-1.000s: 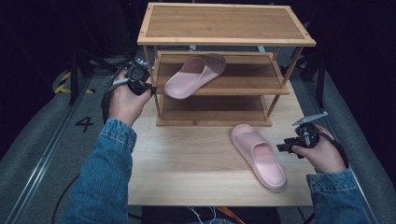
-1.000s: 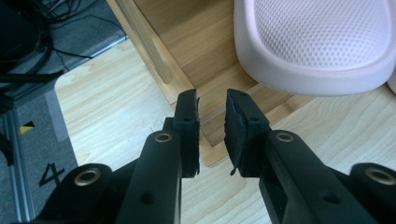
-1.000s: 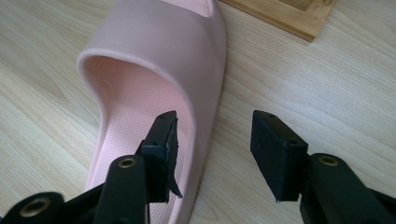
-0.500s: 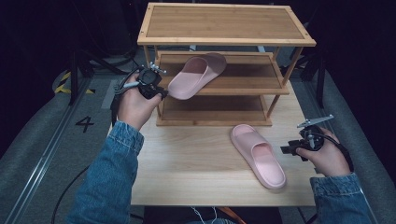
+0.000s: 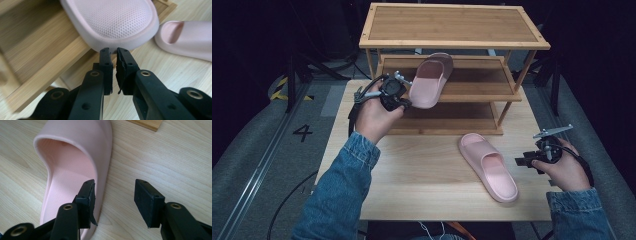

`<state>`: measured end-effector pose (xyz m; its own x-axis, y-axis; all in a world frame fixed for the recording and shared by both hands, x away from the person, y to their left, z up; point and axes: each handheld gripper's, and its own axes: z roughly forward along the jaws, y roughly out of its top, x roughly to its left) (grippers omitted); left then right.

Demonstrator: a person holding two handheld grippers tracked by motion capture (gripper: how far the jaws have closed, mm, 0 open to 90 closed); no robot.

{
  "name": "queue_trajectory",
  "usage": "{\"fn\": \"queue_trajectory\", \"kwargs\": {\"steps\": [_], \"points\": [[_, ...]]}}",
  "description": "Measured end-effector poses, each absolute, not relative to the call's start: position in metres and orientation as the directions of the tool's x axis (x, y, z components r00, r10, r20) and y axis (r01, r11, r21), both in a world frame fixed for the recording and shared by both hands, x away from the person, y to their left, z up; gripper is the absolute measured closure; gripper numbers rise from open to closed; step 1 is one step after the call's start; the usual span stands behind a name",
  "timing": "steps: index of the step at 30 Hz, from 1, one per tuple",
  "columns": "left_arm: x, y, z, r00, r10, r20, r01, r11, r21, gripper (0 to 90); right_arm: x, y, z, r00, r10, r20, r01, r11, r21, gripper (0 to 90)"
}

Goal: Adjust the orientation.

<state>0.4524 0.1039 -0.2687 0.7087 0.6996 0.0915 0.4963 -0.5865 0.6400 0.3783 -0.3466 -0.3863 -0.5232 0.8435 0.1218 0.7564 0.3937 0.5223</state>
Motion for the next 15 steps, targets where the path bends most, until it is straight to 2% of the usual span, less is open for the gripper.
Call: {"fn": "queue_trajectory", "kwargs": {"steps": [15], "points": [[0.455, 0.056, -0.266, 0.779, 0.623, 0.072, 0.439, -0.622, 0.648, 80.9, 0.37, -0.356, -0.386, -0.5, 0.857, 0.125, 0.766, 0.37, 0.525, 52.2]]}}
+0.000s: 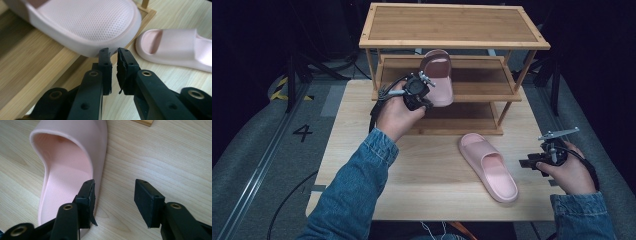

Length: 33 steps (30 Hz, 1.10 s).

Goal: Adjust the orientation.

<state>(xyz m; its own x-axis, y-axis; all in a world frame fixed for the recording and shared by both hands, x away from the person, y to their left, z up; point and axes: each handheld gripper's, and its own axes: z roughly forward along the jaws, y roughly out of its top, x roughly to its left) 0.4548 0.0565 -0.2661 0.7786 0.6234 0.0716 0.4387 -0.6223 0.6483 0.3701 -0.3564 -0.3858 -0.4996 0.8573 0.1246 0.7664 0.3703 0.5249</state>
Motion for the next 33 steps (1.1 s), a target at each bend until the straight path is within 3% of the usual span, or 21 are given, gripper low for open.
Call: {"fn": "queue_trajectory", "kwargs": {"steps": [6, 21, 33], "points": [[0.452, 0.043, -0.268, 0.808, 0.585, 0.063, 0.416, -0.643, 0.643, 78.8, 0.37, -0.358, -0.387, -0.495, 0.86, 0.122, 0.769, 0.368, 0.523, 52.2], [0.476, 0.036, -0.27, 0.786, 0.616, 0.061, 0.436, -0.621, 0.651, 77.7, 0.362, -0.356, -0.393, -0.492, 0.862, 0.121, 0.779, 0.374, 0.504, 52.2], [0.448, 0.056, -0.261, 0.822, 0.568, 0.028, 0.412, -0.628, 0.66, 47.2, 0.362, -0.36, -0.392, -0.488, 0.864, 0.124, 0.778, 0.366, 0.511, 52.2]]}}
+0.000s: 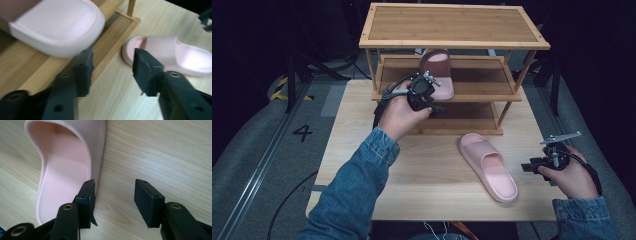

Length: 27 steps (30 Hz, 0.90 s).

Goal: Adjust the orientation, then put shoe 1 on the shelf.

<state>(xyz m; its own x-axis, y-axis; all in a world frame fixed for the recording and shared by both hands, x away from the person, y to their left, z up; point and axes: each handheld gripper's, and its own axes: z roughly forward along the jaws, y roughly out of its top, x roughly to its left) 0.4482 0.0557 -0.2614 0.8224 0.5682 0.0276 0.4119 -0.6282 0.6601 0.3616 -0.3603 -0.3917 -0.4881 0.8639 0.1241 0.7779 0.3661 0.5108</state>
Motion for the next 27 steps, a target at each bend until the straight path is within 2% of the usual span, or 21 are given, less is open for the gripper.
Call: {"fn": "queue_trajectory", "kwargs": {"steps": [5, 15, 18, 25, 27], "points": [[0.432, 0.074, -0.261, 0.839, 0.543, 0.013, 0.412, -0.651, 0.637, 40.7, 0.362, -0.357, -0.392, -0.492, 0.862, 0.124, 0.777, 0.371, 0.509, 52.0], [0.409, 0.113, -0.286, 0.795, 0.605, 0.051, 0.475, -0.672, 0.568, 30.5, 0.365, -0.349, -0.392, -0.521, 0.843, 0.129, 0.76, 0.39, 0.52, 52.4], [0.404, 0.125, -0.304, 0.79, 0.613, -0.014, 0.514, -0.65, 0.559, 28.9, 0.366, -0.343, -0.391, -0.543, 0.83, 0.128, 0.751, 0.412, 0.515, 51.1], [0.397, 0.145, -0.337, 0.76, 0.646, -0.064, 0.578, -0.628, 0.521, 24.1, 0.371, -0.331, -0.393, -0.588, 0.797, 0.138, 0.729, 0.448, 0.518, 50.8], [0.393, 0.151, -0.35, 0.751, 0.652, -0.106, 0.599, -0.604, 0.526, 23.2, 0.372, -0.327, -0.394, -0.593, 0.792, 0.144, 0.728, 0.45, 0.518, 50.0]]}}
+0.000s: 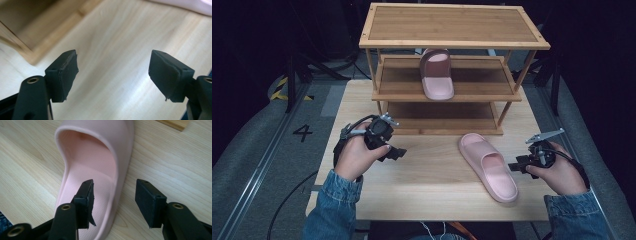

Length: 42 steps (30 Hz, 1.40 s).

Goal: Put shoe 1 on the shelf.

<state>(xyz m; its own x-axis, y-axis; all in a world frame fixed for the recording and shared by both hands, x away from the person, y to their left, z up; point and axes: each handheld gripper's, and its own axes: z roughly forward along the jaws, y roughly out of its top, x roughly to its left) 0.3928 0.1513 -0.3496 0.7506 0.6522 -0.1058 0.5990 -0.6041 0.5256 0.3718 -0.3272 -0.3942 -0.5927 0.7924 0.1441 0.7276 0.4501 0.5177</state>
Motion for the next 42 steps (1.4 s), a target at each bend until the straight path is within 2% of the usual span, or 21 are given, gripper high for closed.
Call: {"fn": "queue_trajectory", "kwargs": {"steps": [2, 8, 11, 18, 23, 26, 29, 35, 42], "points": [[0.39, 0.158, -0.364, 0.735, 0.667, -0.122, 0.624, -0.596, 0.505, 21.2, 0.374, -0.323, -0.395, -0.605, 0.782, 0.148, 0.721, 0.46, 0.518, 49.6], [0.386, 0.167, -0.384, 0.692, 0.72, -0.053, 0.665, -0.607, 0.436, 19.2, 0.377, -0.311, -0.396, -0.624, 0.771, 0.129, 0.705, 0.483, 0.52, 49.5], [0.385, 0.168, -0.39, 0.691, 0.721, -0.05, 0.668, -0.611, 0.424, 19.0, 0.378, -0.304, -0.397, -0.607, 0.782, 0.141, 0.728, 0.476, 0.494, 50.1], [0.383, 0.167, -0.403, 0.704, 0.709, -0.045, 0.671, -0.642, 0.37, 18.4, 0.381, -0.285, -0.402, -0.64, 0.754, 0.147, 0.716, 0.517, 0.469, 53.2], [0.381, 0.167, -0.41, 0.697, 0.716, -0.04, 0.679, -0.64, 0.36, 18.8, 0.383, -0.269, -0.409, -0.663, 0.735, 0.142, 0.702, 0.545, 0.458, 54.6], [0.38, 0.168, -0.412, 0.692, 0.721, -0.041, 0.684, -0.636, 0.358, 19.1, 0.383, -0.261, -0.411, -0.675, 0.722, 0.149, 0.699, 0.563, 0.441, 59.9], [0.379, 0.169, -0.413, 0.692, 0.721, -0.036, 0.682, -0.637, 0.36, 19.1, 0.384, -0.253, -0.413, -0.688, 0.708, 0.156, 0.69, 0.573, 0.442, 59.8], [0.379, 0.169, -0.416, 0.691, 0.722, -0.037, 0.684, -0.636, 0.357, 20.0, 0.385, -0.239, -0.42, -0.716, 0.686, 0.13, 0.661, 0.606, 0.443, 61.6], [0.379, 0.168, -0.419, 0.688, 0.725, -0.039, 0.689, -0.635, 0.351, 19.9, 0.388, -0.23, -0.425, -0.73, 0.68, 0.073, 0.637, 0.637, 0.435, 69.6]]}}
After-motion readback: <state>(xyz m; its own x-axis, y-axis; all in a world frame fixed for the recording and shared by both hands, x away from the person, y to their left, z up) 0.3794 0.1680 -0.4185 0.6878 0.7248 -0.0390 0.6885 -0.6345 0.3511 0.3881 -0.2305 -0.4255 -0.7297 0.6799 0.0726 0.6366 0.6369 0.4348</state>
